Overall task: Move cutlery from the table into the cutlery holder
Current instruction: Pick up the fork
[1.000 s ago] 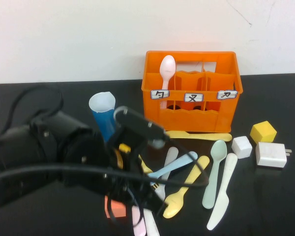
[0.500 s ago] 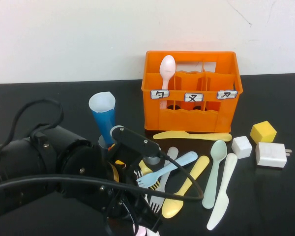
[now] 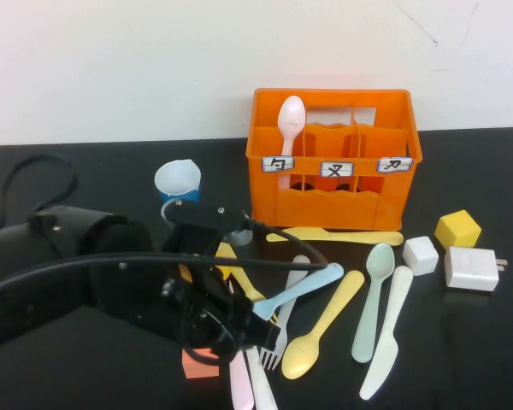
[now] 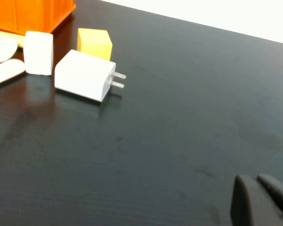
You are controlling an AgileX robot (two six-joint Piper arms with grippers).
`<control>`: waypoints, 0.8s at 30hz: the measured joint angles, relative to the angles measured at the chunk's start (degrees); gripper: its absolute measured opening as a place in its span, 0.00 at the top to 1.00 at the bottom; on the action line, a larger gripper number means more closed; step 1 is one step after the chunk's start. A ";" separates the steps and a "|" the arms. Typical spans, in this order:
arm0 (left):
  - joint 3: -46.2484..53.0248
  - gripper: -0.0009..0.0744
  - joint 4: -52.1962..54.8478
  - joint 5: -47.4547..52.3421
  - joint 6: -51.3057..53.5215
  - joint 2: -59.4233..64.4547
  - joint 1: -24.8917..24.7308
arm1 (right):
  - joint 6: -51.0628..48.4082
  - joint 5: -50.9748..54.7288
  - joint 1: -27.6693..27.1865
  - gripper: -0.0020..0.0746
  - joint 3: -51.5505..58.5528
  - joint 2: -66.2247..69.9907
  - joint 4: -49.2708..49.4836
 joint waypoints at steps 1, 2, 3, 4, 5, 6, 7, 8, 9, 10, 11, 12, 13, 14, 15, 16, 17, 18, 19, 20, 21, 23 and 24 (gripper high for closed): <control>0.00 0.65 -0.57 -0.24 -0.10 0.75 0.12 | 0.00 0.00 0.00 0.98 0.00 0.00 0.00; 0.00 0.61 -1.10 -0.35 -0.10 1.60 0.21 | 0.00 0.00 0.00 0.98 0.00 0.00 0.00; 0.00 0.58 -1.51 -0.47 -0.10 2.50 0.26 | 0.00 0.00 0.00 0.98 0.00 0.00 0.00; 0.00 0.57 -1.67 -0.47 -0.10 3.17 0.26 | 0.00 0.00 0.00 0.98 0.00 0.00 0.00; 0.00 0.55 -1.81 -0.47 -0.10 3.93 0.26 | 0.00 0.00 0.00 0.98 0.00 0.00 0.00; 0.00 0.55 -1.89 -0.47 -0.10 4.56 0.26 | 0.00 0.00 0.00 0.98 0.00 0.00 0.00; 0.00 0.54 -1.93 -0.47 -0.10 4.89 0.26 | 0.00 0.00 0.00 0.98 0.00 0.00 0.00; 0.00 0.54 -1.93 -0.47 -0.10 5.29 0.26 | 0.00 0.00 0.00 0.98 0.00 0.00 0.00; 0.00 0.54 -1.93 -0.47 -0.10 5.46 0.26 | 0.00 0.00 0.00 0.98 0.00 0.00 0.00; 0.00 0.54 -1.93 -0.57 -0.10 5.61 0.36 | 0.00 0.00 0.00 0.98 0.00 0.00 0.00; 0.00 0.53 -1.93 -0.57 -0.10 5.61 0.34 | 0.00 0.00 0.00 0.98 0.00 0.00 0.00; 0.00 0.53 -1.93 -0.57 -0.10 5.61 0.50 | 0.00 0.00 0.00 0.98 0.00 0.00 0.00; 0.00 0.53 -1.93 -0.57 -0.10 5.61 0.78 | 0.00 0.00 0.00 0.98 0.00 0.00 0.00; 0.00 0.53 -1.81 -0.57 -0.23 5.61 1.05 | 0.00 0.00 0.00 0.98 0.00 0.00 0.00; 0.00 0.53 -1.39 -0.57 -0.51 5.69 1.35 | 0.00 0.00 0.00 0.98 0.00 0.00 0.00; 0.00 0.53 -0.96 -0.45 -0.84 5.74 1.64 | 0.00 0.00 0.00 0.98 0.00 0.00 0.00; 0.00 0.53 -0.32 -0.36 -1.51 5.88 1.88 | 0.00 0.00 0.00 0.98 0.00 0.00 0.00; 0.00 0.53 0.29 -0.21 -2.03 6.11 2.04 | 0.00 0.00 0.00 0.98 0.00 0.00 0.00; 0.00 0.53 0.58 -0.22 -2.29 6.33 2.13 | 0.00 0.00 0.00 0.98 0.00 0.00 0.00; 0.00 0.53 0.80 -0.33 -2.46 6.68 2.13 | 0.00 0.00 0.00 0.98 0.00 0.00 0.00; 0.00 0.53 0.80 -0.56 -2.67 6.94 2.13 | 0.00 0.00 0.00 0.98 0.00 0.00 0.00; 0.00 0.53 0.80 -1.11 -2.76 7.83 2.13 | 0.00 0.00 0.00 0.98 0.00 0.00 0.00; -0.11 0.53 0.80 -1.33 -2.90 8.27 2.13 | 0.00 0.00 0.00 0.98 0.00 0.00 0.00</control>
